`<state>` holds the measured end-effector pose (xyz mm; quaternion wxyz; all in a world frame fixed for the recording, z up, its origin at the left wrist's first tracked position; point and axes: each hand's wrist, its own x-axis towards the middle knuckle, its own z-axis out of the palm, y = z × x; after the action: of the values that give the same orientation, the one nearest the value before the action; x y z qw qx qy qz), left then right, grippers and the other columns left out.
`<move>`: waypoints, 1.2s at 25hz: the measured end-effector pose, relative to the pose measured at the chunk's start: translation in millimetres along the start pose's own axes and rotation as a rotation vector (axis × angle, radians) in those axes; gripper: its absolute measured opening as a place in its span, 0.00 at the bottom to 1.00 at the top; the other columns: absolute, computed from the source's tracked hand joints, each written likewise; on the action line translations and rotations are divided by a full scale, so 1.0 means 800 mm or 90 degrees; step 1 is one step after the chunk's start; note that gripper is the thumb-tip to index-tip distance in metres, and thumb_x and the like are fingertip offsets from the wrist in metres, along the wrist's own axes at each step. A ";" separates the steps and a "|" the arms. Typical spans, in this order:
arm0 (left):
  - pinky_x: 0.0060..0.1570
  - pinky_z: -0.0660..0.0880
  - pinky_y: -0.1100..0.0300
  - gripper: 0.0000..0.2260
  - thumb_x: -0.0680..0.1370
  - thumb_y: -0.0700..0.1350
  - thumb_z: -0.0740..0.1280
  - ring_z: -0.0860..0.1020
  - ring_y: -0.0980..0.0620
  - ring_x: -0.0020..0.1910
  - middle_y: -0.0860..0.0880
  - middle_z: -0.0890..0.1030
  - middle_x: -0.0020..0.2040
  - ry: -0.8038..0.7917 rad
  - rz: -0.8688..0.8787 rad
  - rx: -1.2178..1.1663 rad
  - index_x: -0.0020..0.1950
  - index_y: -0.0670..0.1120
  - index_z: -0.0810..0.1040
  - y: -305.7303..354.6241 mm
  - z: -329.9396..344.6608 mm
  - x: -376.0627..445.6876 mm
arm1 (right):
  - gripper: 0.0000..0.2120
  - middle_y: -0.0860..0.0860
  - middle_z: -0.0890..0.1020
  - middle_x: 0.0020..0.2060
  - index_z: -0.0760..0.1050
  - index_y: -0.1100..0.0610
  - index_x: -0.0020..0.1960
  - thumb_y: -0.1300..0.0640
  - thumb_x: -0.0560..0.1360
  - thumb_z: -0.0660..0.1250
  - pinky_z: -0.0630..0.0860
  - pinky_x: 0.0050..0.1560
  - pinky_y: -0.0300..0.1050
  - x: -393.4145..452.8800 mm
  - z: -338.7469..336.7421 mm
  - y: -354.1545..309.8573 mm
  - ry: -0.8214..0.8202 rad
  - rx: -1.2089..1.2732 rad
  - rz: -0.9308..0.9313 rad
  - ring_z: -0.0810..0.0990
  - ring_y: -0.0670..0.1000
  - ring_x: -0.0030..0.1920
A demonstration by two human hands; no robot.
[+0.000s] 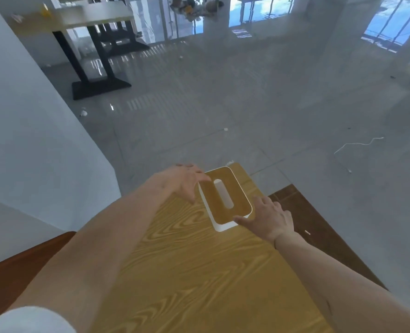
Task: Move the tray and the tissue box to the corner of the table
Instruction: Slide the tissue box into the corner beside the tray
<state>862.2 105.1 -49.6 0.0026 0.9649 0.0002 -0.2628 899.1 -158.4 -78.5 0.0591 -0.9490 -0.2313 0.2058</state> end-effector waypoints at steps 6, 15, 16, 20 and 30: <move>0.76 0.39 0.37 0.61 0.62 0.64 0.79 0.37 0.47 0.80 0.54 0.37 0.82 -0.065 0.081 0.203 0.78 0.63 0.36 0.015 -0.003 0.086 | 0.66 0.54 0.42 0.82 0.32 0.53 0.80 0.20 0.62 0.64 0.52 0.75 0.70 0.032 0.044 -0.039 -0.061 0.040 0.047 0.43 0.62 0.80; 0.77 0.42 0.38 0.68 0.58 0.66 0.80 0.38 0.49 0.80 0.52 0.36 0.82 -0.026 0.214 0.371 0.77 0.58 0.29 0.012 0.014 0.144 | 0.67 0.59 0.34 0.80 0.27 0.60 0.78 0.24 0.65 0.66 0.44 0.74 0.74 0.066 0.101 -0.086 -0.024 0.086 0.160 0.35 0.61 0.80; 0.77 0.41 0.38 0.68 0.58 0.66 0.79 0.39 0.49 0.80 0.51 0.37 0.82 -0.019 0.215 0.371 0.77 0.57 0.29 0.012 0.016 0.145 | 0.66 0.59 0.36 0.80 0.28 0.60 0.78 0.25 0.66 0.66 0.45 0.75 0.73 0.067 0.102 -0.083 -0.013 0.084 0.154 0.37 0.61 0.80; 0.75 0.35 0.37 0.67 0.59 0.71 0.75 0.43 0.45 0.81 0.46 0.46 0.82 0.022 0.191 0.356 0.77 0.53 0.30 0.013 0.028 0.133 | 0.65 0.58 0.46 0.78 0.32 0.59 0.79 0.29 0.64 0.71 0.47 0.75 0.71 0.069 0.086 -0.060 -0.014 0.003 0.074 0.47 0.61 0.78; 0.72 0.30 0.34 0.63 0.61 0.75 0.66 0.44 0.40 0.79 0.42 0.48 0.79 0.085 -0.095 0.108 0.78 0.50 0.31 0.059 0.081 -0.033 | 0.69 0.56 0.47 0.80 0.31 0.58 0.79 0.42 0.61 0.81 0.46 0.78 0.66 0.011 0.006 -0.055 -0.069 -0.218 -0.210 0.45 0.59 0.80</move>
<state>806.9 57.8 -91.7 -0.0989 0.9742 0.0501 -0.1964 886.3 -115.2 -77.2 -0.0821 -0.8823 -0.4172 0.2017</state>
